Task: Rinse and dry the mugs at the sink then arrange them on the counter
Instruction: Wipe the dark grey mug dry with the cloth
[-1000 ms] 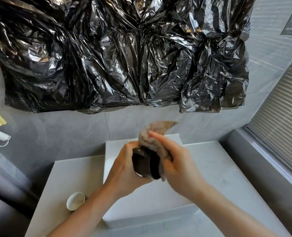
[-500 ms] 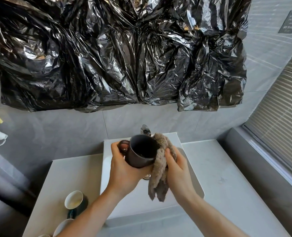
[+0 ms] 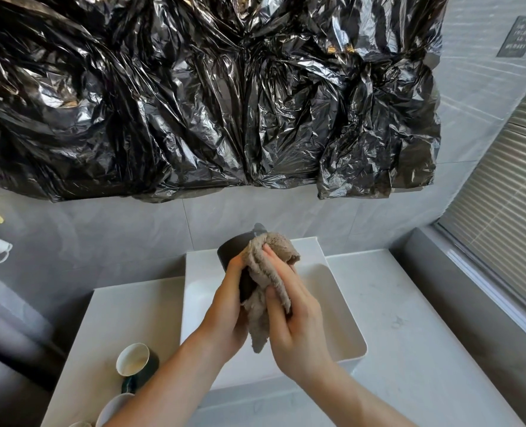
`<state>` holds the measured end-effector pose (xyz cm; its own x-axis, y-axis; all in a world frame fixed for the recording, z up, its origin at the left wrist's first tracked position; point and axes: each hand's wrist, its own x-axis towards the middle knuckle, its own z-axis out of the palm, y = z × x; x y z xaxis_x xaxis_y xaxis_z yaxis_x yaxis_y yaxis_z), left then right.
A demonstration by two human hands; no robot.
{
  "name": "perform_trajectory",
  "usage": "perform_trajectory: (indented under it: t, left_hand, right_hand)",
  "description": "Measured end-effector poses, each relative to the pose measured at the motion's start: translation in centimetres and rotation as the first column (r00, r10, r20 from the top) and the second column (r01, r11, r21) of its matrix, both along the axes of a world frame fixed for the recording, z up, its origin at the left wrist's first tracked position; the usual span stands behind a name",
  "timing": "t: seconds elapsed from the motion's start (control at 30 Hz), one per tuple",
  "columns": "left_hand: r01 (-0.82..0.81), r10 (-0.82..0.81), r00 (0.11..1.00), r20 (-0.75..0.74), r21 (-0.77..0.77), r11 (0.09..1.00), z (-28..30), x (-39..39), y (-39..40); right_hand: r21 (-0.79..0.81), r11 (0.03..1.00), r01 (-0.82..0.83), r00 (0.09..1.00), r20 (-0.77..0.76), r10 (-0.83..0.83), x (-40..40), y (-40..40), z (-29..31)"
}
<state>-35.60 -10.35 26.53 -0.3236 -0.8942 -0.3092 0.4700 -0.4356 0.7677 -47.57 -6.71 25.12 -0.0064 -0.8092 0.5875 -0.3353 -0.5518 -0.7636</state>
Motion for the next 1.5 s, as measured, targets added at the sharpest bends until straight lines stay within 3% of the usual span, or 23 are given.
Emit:
perform_trajectory:
  t: [0.2, 0.37, 0.57, 0.77, 0.97, 1.07, 1.17, 1.23, 1.3, 1.4, 1.5]
  left_hand:
    - [-0.118, 0.124, 0.990, -0.066, 0.089, 0.989, -0.2, -0.2, 0.0]
    - [-0.191, 0.186, 0.980, 0.074, 0.055, 0.980, 0.1, -1.0, -0.4]
    - [-0.363, 0.374, 0.880, 0.293, -0.090, 0.927, -2.1, -1.9, -1.0]
    - [-0.383, 0.386, 0.841, 0.378, -0.087, 0.920, -3.9, -1.5, -2.4]
    - [-0.303, 0.359, 0.798, 0.485, -0.193, 0.933, -5.6, -0.6, -2.1]
    - [-0.266, 0.394, 0.731, 0.557, -0.300, 0.916, -5.9, 0.6, -1.7]
    - [-0.206, 0.415, 0.664, 0.622, -0.381, 0.901, -6.4, 2.5, -0.8]
    - [-0.149, 0.403, 0.628, 0.666, -0.405, 0.902, -7.2, 3.6, 0.7]
    - [-0.073, 0.367, 0.590, 0.719, -0.405, 0.911, -8.3, 4.1, 3.0]
    - [-0.028, 0.318, 0.544, 0.776, -0.362, 0.932, -10.7, 4.1, 6.2]
    - [-0.002, 0.242, 0.527, 0.815, -0.284, 0.959, -13.6, 3.6, 8.8]
  right_hand:
    - [0.407, 0.913, 0.032, 0.949, 0.275, -0.156, 0.1, -0.4, 0.5]
    - [0.475, 0.879, -0.034, 0.874, 0.441, -0.204, 1.6, 1.3, -0.1]
    - [0.699, 0.686, -0.203, 0.752, 0.560, -0.349, 1.3, 1.1, -0.8]
    - [0.739, 0.613, -0.280, 0.759, 0.561, -0.330, 0.5, 1.8, -0.6]
    - [0.802, 0.535, -0.266, 0.847, 0.460, -0.268, -1.2, 2.3, -1.4]
    - [0.813, 0.528, -0.244, 0.896, 0.397, -0.197, -2.3, 2.6, -2.5]
    - [0.810, 0.581, -0.076, 0.969, 0.197, -0.147, -4.7, 2.8, -4.8]
    - [0.802, 0.598, -0.011, 0.999, 0.036, -0.030, -6.4, 3.3, -6.9]
    - [0.822, 0.568, 0.043, 0.985, -0.132, 0.115, -7.9, 3.9, -10.2]
    - [0.830, 0.532, 0.167, 0.849, -0.395, 0.351, -9.6, 4.7, -14.9]
    - [0.869, 0.457, 0.188, 0.805, -0.403, 0.435, -9.4, 5.0, -18.1]
